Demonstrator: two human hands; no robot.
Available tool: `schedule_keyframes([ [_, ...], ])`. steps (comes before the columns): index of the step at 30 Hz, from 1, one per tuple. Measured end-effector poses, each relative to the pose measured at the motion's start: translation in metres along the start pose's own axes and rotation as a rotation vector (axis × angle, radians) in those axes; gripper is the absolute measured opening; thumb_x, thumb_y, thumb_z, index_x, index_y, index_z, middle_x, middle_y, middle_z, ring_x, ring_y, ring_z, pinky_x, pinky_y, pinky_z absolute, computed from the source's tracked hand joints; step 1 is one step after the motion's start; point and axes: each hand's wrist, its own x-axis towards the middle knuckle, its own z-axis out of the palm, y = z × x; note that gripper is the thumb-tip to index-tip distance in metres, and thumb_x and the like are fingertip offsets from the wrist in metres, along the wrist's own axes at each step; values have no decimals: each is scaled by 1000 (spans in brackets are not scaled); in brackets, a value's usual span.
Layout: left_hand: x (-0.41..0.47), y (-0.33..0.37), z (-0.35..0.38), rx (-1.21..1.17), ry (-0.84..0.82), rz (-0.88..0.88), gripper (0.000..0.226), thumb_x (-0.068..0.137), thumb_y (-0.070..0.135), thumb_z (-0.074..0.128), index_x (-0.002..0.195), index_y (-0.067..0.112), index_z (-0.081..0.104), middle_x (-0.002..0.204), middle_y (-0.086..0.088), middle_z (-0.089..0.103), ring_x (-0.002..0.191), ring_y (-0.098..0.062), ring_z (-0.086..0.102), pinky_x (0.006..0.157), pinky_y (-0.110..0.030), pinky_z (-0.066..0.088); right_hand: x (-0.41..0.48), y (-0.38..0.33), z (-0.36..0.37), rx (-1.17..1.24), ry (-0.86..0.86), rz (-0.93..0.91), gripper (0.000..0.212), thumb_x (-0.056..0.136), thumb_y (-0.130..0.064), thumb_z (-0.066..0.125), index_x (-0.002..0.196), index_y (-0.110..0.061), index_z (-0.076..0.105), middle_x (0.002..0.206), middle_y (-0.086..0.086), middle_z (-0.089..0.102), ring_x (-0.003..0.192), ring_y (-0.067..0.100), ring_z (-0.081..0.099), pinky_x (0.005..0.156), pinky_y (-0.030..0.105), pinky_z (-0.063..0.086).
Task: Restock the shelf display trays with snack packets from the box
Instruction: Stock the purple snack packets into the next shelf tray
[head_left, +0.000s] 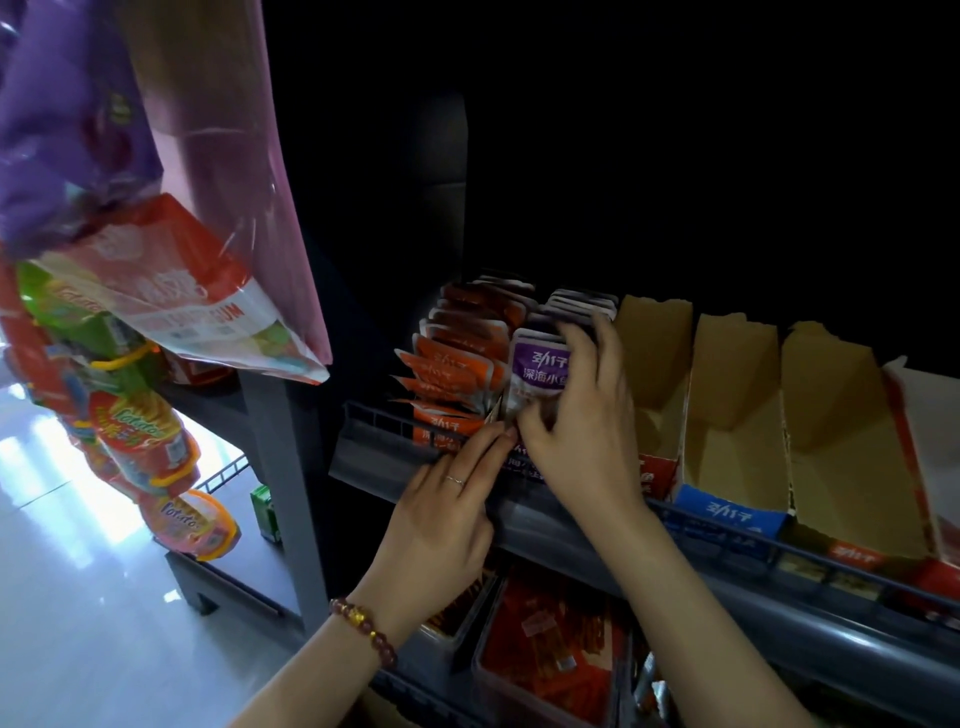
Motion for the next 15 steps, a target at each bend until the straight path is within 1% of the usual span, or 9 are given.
schedule_keyframes([
  [1, 0, -1, 0, -1, -1, 4, 73, 80, 16, 37, 150, 20, 18, 155, 4, 21, 127, -13, 41, 102, -20, 28, -4, -1, 0, -5, 37, 13, 63, 80, -14, 66, 136, -15, 36, 150, 13, 19, 137, 28, 29, 107, 37, 36],
  [3, 0, -1, -1, -8, -2, 15, 74, 80, 16, 37, 151, 21, 15, 156, 5, 20, 128, -12, 40, 103, -19, 27, -9, -3, -1, -47, 106, -10, 58, 77, -13, 68, 127, -17, 39, 142, 12, 23, 130, 27, 34, 102, 38, 41],
  [5, -1, -2, -1, -11, -7, 22, 76, 79, 17, 38, 151, 22, 13, 155, 6, 19, 128, -12, 40, 104, -20, 27, -14, -3, -2, -64, 118, -63, 54, 75, -11, 68, 120, -17, 41, 132, 10, 30, 122, 25, 38, 98, 39, 43],
  [7, -1, -3, 0, -16, -6, 33, 77, 79, 18, 38, 151, 24, 11, 155, 6, 18, 129, -13, 40, 105, -22, 28, -16, -3, -3, -45, 96, -87, 50, 75, -9, 66, 118, -17, 41, 128, 11, 37, 117, 25, 41, 95, 40, 45],
  [8, 0, -4, 0, -20, -3, 39, 77, 80, 17, 38, 151, 25, 10, 156, 7, 18, 130, -13, 40, 105, -22, 29, -16, -2, -3, -36, 85, -88, 50, 75, -9, 65, 117, -18, 40, 128, 12, 39, 118, 26, 41, 95, 40, 44],
  [11, 0, -4, 0, -24, 0, 48, 77, 80, 17, 38, 151, 25, 9, 156, 6, 18, 130, -12, 39, 105, -23, 30, -18, 0, -3, -16, 64, -94, 47, 79, -11, 61, 119, -20, 38, 133, 12, 42, 125, 26, 40, 103, 39, 37],
  [12, 0, -4, -1, -25, -3, 48, 77, 80, 17, 37, 151, 25, 10, 156, 6, 18, 130, -12, 39, 105, -23, 30, -19, 0, -3, -5, 65, -100, 46, 80, -10, 60, 119, -19, 39, 132, 11, 46, 125, 23, 40, 104, 40, 38],
  [13, 0, -4, -1, -24, -7, 47, 77, 80, 18, 37, 151, 25, 10, 156, 6, 19, 131, -12, 38, 105, -23, 29, -19, 0, -4, 10, 72, -107, 44, 82, -10, 60, 120, -19, 39, 127, 9, 51, 121, 18, 43, 102, 43, 41],
  [15, 1, -4, -2, -20, -9, 49, 76, 80, 18, 38, 151, 24, 11, 155, 5, 19, 131, -12, 38, 105, -23, 29, -19, -1, -6, 54, 85, -121, 41, 83, -9, 61, 119, -17, 42, 111, 4, 62, 104, 7, 46, 91, 44, 49],
])
